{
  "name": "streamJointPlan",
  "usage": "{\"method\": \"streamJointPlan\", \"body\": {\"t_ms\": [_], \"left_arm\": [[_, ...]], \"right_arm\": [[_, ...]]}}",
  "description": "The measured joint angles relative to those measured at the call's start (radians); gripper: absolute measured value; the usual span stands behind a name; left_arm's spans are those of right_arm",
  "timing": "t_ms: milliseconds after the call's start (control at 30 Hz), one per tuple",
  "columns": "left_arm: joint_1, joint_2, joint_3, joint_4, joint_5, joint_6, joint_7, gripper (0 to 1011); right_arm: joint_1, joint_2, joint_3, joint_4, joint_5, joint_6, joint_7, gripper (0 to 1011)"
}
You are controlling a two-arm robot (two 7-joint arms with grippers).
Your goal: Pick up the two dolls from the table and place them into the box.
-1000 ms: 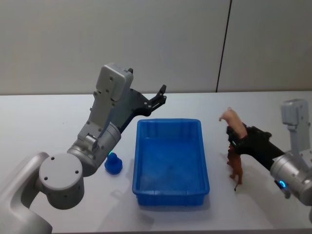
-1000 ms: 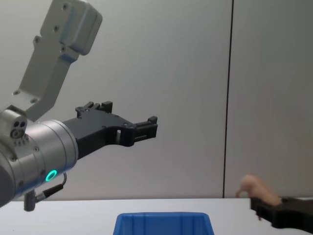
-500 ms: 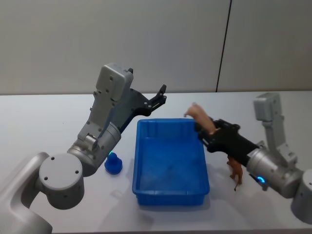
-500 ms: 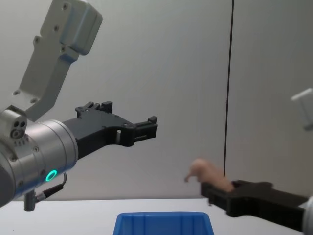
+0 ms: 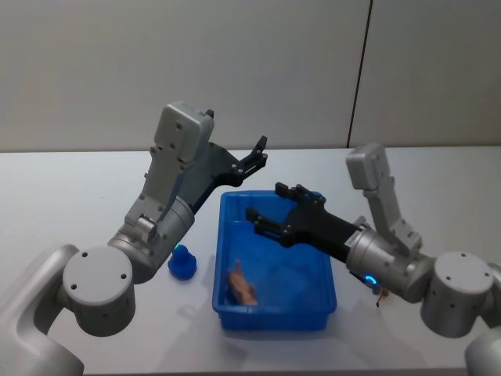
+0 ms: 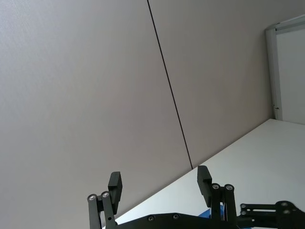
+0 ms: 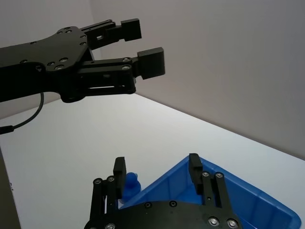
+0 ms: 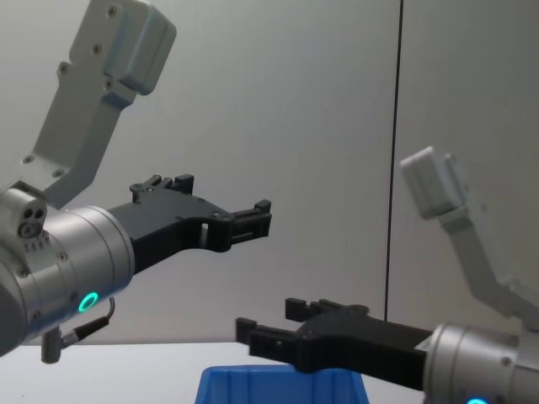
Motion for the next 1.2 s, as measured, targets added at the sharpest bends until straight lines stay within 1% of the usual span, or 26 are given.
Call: {"method": "streamJointPlan", "body": {"t_ms": [33, 100, 133, 167, 200, 267, 500, 733, 833, 867, 900, 933, 1067, 1133, 1167, 1200], "left_arm": [[0.0, 0.0, 0.0, 0.0, 0.0, 0.0, 0.0, 1001], [0.0, 0.0, 0.0, 0.0, 0.0, 0.0, 0.0, 1001], [0.0, 0.0, 0.0, 0.0, 0.0, 0.0, 0.0, 1001], [0.0, 0.0, 0.0, 0.0, 0.0, 0.0, 0.0, 1001], [0.0, 0.0, 0.0, 0.0, 0.0, 0.0, 0.0, 1001], [0.0, 0.0, 0.0, 0.0, 0.0, 0.0, 0.0, 1001], [0.0, 0.0, 0.0, 0.0, 0.0, 0.0, 0.0, 1001], [0.0, 0.0, 0.0, 0.0, 0.0, 0.0, 0.0, 1001], [0.0, 0.0, 0.0, 0.0, 0.0, 0.0, 0.0, 1001], [0.0, 0.0, 0.0, 0.0, 0.0, 0.0, 0.0, 1001], [0.0, 0.0, 0.0, 0.0, 0.0, 0.0, 0.0, 1001], [0.0, 0.0, 0.0, 0.0, 0.0, 0.0, 0.0, 1001], [0.0, 0.0, 0.0, 0.0, 0.0, 0.0, 0.0, 1001], [0.0, 0.0, 0.0, 0.0, 0.0, 0.0, 0.0, 1001], [0.0, 0.0, 0.0, 0.0, 0.0, 0.0, 0.0, 1001], [0.0, 0.0, 0.0, 0.0, 0.0, 0.0, 0.0, 1001]], "right_arm": [[0.003, -0.002, -0.001, 0.004, -0.001, -0.001, 0.003, 793], [0.013, -0.01, -0.007, 0.019, -0.004, -0.005, 0.006, 867], [0.016, -0.012, -0.008, 0.022, -0.005, -0.006, 0.006, 879], [0.017, -0.013, -0.009, 0.025, -0.006, -0.007, 0.006, 927], [0.019, -0.015, -0.011, 0.028, -0.007, -0.007, 0.005, 927], [0.02, -0.016, -0.012, 0.03, -0.008, -0.007, -0.001, 992], [0.009, -0.01, -0.011, 0.017, -0.01, -0.002, -0.05, 1001], [-0.024, 0.01, -0.002, -0.023, -0.005, 0.01, -0.119, 1001], [-0.049, 0.027, 0.006, -0.056, 0.0, 0.017, -0.165, 1001], [-0.049, 0.027, 0.006, -0.056, 0.0, 0.017, -0.165, 1001], [-0.06, 0.034, 0.009, -0.068, 0.003, 0.021, -0.187, 1001], [-0.064, 0.037, 0.011, -0.074, 0.005, 0.022, -0.192, 1001], [-0.1, 0.059, 0.022, -0.117, 0.013, 0.034, -0.257, 1001], [-0.111, 0.066, 0.025, -0.131, 0.015, 0.039, -0.277, 1001], [-0.123, 0.074, 0.029, -0.144, 0.018, 0.045, -0.3, 1001], [-0.123, 0.074, 0.029, -0.144, 0.018, 0.045, -0.3, 1001]]}}
